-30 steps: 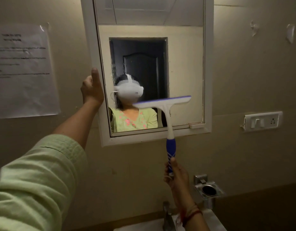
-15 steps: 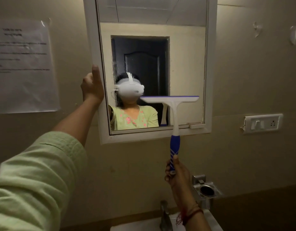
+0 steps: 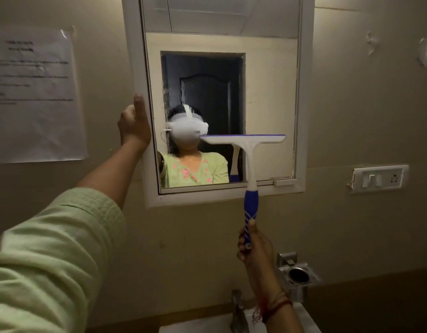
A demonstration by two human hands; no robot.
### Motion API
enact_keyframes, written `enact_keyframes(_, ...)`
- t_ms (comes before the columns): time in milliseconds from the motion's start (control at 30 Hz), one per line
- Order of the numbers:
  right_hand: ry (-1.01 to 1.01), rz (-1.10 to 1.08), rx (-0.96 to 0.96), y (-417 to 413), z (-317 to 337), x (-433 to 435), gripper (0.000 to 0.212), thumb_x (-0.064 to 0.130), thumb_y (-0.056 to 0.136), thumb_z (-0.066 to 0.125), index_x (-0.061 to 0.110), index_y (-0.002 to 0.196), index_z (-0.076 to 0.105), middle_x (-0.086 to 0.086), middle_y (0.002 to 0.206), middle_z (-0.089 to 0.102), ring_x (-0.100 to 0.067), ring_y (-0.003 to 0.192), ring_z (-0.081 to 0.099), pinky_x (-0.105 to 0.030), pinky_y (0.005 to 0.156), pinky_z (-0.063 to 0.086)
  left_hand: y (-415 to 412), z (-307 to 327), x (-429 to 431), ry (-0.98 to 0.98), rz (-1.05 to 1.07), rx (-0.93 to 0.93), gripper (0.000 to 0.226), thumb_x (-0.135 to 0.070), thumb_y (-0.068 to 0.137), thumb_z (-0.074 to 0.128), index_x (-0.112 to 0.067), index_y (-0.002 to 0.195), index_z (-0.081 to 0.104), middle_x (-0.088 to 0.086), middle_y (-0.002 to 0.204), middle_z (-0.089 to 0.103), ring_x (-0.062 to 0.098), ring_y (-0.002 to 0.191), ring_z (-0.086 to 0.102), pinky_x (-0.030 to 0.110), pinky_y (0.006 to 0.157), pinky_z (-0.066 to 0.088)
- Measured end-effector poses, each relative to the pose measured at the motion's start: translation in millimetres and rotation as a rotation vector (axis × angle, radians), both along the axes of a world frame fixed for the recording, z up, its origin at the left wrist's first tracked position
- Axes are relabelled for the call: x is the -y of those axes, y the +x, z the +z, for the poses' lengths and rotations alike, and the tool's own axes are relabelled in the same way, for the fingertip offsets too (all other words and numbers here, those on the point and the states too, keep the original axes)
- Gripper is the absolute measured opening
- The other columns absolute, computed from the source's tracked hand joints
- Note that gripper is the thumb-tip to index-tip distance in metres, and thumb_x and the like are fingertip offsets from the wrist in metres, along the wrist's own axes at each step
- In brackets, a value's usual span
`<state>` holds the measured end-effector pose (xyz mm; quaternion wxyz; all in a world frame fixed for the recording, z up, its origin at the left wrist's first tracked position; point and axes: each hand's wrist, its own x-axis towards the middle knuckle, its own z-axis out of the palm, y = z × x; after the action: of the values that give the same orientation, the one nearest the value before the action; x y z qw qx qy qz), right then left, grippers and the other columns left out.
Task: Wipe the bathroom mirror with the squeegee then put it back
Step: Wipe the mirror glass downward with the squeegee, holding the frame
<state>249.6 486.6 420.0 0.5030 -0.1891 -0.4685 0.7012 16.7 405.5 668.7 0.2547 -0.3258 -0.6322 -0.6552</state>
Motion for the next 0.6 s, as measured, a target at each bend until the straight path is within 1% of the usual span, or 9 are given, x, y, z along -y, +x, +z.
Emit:
enact_keyframes(100, -0.034, -0.027, 0.073, 3, -17, 5, 0.038, 0.048, 0.075, 0.057, 0.011, 0.075, 0.063, 0.002, 0.055, 0.052, -0.008, 0.045, 0.043, -0.021, 0.040, 0.033, 0, 1, 0, -0.002, 0.000, 0.001, 0.051, -0.053, 0.094, 0.025, -0.019, 0.056, 0.028, -0.003, 0.057, 0.034, 0.020, 0.071, 0.038, 0.033, 0.062, 0.025)
enact_keyframes(167, -0.115, -0.015, 0.114, 5, -38, 11, 0.035, 0.042, 0.081, 0.055, 0.008, 0.077, 0.062, -0.001, 0.058, 0.050, -0.010, 0.046, 0.042, -0.022, 0.041, 0.031, 0, 0, 0, -0.009, 0.003, 0.004, 0.051, -0.054, 0.093, 0.025, -0.019, 0.056, 0.028, -0.003, 0.058, 0.034, 0.019, 0.072, 0.039, 0.033, 0.062, 0.025)
enact_keyframes(267, -0.188, 0.016, 0.124, 5, -54, 18, 0.030, 0.034, 0.083, 0.056, 0.006, 0.074, 0.061, -0.002, 0.055, 0.049, -0.007, 0.039, 0.041, -0.019, 0.036, 0.030, 0, 0, 0, -0.013, 0.015, 0.002, 0.051, -0.053, 0.094, 0.025, -0.019, 0.056, 0.028, -0.003, 0.058, 0.034, 0.018, 0.073, 0.039, 0.032, 0.059, 0.021)
enact_keyframes(333, -0.163, 0.007, 0.112, 3, -47, 14, 0.031, 0.034, 0.084, 0.056, 0.006, 0.074, 0.061, 0.000, 0.053, 0.048, -0.007, 0.039, 0.040, -0.019, 0.036, 0.029, 0, 0, -1, -0.008, 0.022, -0.002, 0.051, -0.053, 0.094, 0.025, -0.019, 0.056, 0.028, -0.003, 0.057, 0.034, 0.018, 0.073, 0.039, 0.031, 0.058, 0.020)
enact_keyframes(400, -0.093, -0.004, 0.094, 2, -32, 7, 0.032, 0.036, 0.085, 0.055, 0.008, 0.073, 0.062, 0.002, 0.052, 0.048, -0.007, 0.042, 0.039, -0.020, 0.039, 0.030, 1, 0, -1, -0.006, 0.018, -0.003, 0.051, -0.053, 0.094, 0.025, -0.019, 0.056, 0.028, -0.004, 0.057, 0.034, 0.018, 0.073, 0.039, 0.030, 0.060, 0.023)
enact_keyframes(500, -0.016, -0.007, 0.055, 1, -13, -2, 0.030, 0.038, 0.081, 0.059, 0.011, 0.070, 0.064, 0.005, 0.050, 0.051, -0.004, 0.040, 0.043, -0.019, 0.037, 0.033, 0, 0, 0, -0.002, 0.011, 0.006, 0.051, -0.054, 0.093, 0.025, -0.019, 0.056, 0.028, -0.004, 0.057, 0.034, 0.019, 0.072, 0.039, 0.032, 0.061, 0.025)
enact_keyframes(600, -0.014, -0.016, 0.078, -1, -23, -2, 0.031, 0.040, 0.080, 0.058, 0.011, 0.071, 0.064, 0.006, 0.050, 0.051, -0.005, 0.041, 0.043, -0.020, 0.038, 0.034, 0, 0, 0, 0.001, 0.004, 0.010, 0.051, -0.055, 0.092, 0.024, -0.020, 0.056, 0.028, -0.003, 0.058, 0.035, 0.019, 0.071, 0.039, 0.032, 0.061, 0.025)
